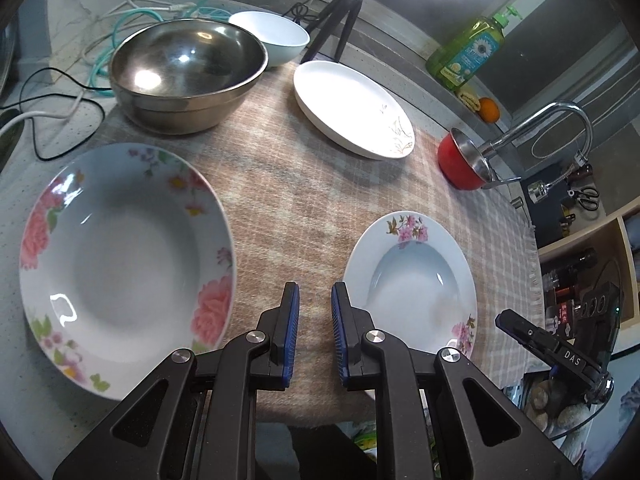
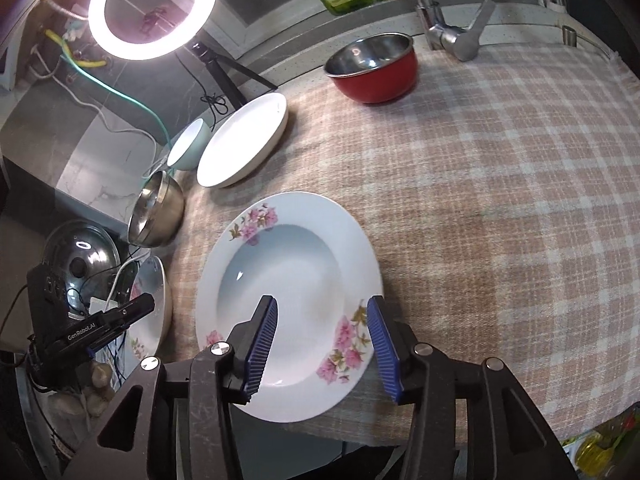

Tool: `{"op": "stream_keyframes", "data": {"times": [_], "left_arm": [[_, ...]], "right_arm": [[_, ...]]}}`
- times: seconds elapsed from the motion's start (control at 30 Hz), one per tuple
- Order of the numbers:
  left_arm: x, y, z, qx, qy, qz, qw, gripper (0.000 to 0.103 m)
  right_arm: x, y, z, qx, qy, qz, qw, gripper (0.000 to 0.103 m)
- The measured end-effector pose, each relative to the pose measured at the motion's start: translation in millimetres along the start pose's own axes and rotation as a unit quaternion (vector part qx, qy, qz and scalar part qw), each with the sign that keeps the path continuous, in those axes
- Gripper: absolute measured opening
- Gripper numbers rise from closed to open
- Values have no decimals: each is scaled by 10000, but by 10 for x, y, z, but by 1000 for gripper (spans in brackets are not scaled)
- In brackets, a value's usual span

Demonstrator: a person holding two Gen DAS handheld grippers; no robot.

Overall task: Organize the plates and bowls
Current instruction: 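Open both grippers and pull back from the pink-blossom plate, then move both grippers to the rose-pattern deep plate rim and close them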

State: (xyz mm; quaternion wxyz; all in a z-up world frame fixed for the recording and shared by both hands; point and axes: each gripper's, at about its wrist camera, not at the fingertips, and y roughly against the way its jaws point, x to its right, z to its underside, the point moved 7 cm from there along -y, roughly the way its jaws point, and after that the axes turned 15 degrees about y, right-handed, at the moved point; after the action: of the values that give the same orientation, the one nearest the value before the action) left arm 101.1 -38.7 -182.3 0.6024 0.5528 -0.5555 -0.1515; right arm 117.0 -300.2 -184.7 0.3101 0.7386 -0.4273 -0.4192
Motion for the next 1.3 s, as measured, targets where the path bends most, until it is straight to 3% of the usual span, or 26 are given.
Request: {"op": "stream_keyframes", "data": {"times": [0.6, 1.3], "left_arm": [[-525, 430, -51, 487, 406, -92, 9979, 14], [-1431, 812, -240, 962, 1110, -462, 9881, 14]], "right_arm": [[-745, -88, -197, 115, 738, -197, 9970, 43], [-1632, -693, -358, -182, 1345, -740, 9880, 43]]}}
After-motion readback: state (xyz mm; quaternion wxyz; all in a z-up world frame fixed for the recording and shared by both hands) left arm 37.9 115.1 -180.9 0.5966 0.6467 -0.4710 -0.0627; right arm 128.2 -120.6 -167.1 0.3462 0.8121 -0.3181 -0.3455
